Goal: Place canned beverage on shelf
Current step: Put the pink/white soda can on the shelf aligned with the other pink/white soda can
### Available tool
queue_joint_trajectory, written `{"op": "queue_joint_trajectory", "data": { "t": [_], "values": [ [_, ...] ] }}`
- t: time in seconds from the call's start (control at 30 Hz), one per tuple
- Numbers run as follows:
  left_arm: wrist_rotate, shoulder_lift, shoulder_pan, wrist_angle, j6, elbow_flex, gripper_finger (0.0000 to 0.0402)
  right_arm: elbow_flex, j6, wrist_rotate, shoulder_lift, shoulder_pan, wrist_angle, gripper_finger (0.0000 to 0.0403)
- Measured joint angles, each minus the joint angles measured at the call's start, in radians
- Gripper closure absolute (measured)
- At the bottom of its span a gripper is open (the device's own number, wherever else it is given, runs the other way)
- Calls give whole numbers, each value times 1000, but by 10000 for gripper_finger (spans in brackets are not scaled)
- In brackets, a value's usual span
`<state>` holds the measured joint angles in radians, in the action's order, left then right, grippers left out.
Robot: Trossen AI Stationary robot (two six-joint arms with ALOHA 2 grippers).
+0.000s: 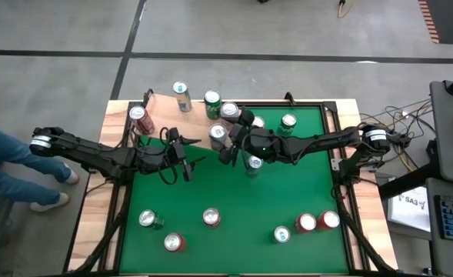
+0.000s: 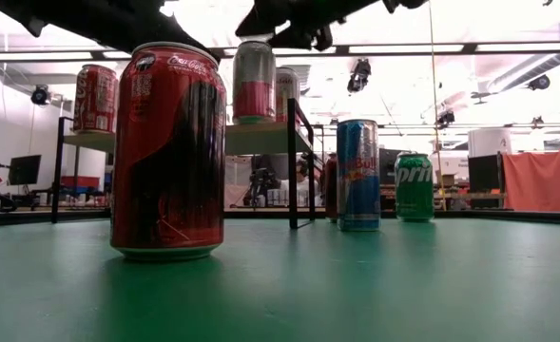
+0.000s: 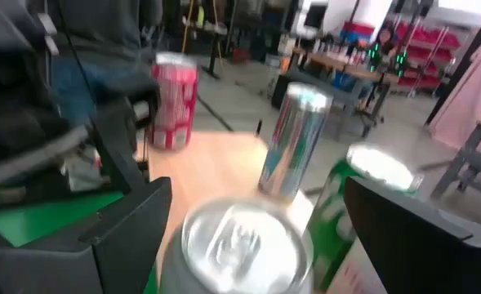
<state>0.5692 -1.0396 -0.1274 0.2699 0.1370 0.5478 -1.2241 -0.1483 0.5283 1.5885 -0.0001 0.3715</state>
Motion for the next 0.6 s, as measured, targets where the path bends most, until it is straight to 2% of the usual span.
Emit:
{"op": "queue_joint_trajectory", "data": {
  "t": [0.1,0.17,0.3,0.43,0.5,0.6],
  "values": [
    [52,0,1,-2,11,11,137,-23,-37,-1,-21,12,-13,49],
    [51,3,1,-3,35,28,137,-46,-56,-5,-36,26,-53,52],
    [29,9,2,-48,107,89,154,-127,-36,-57,-69,49,-258,78],
    [22,8,15,-168,159,171,200,-203,30,-122,-79,64,-445,136],
    [1,8,25,-226,186,200,236,-234,58,-151,-79,71,-529,175],
    [-85,11,55,-292,217,229,306,-262,110,-205,-79,73,-627,244]
  ]
}}
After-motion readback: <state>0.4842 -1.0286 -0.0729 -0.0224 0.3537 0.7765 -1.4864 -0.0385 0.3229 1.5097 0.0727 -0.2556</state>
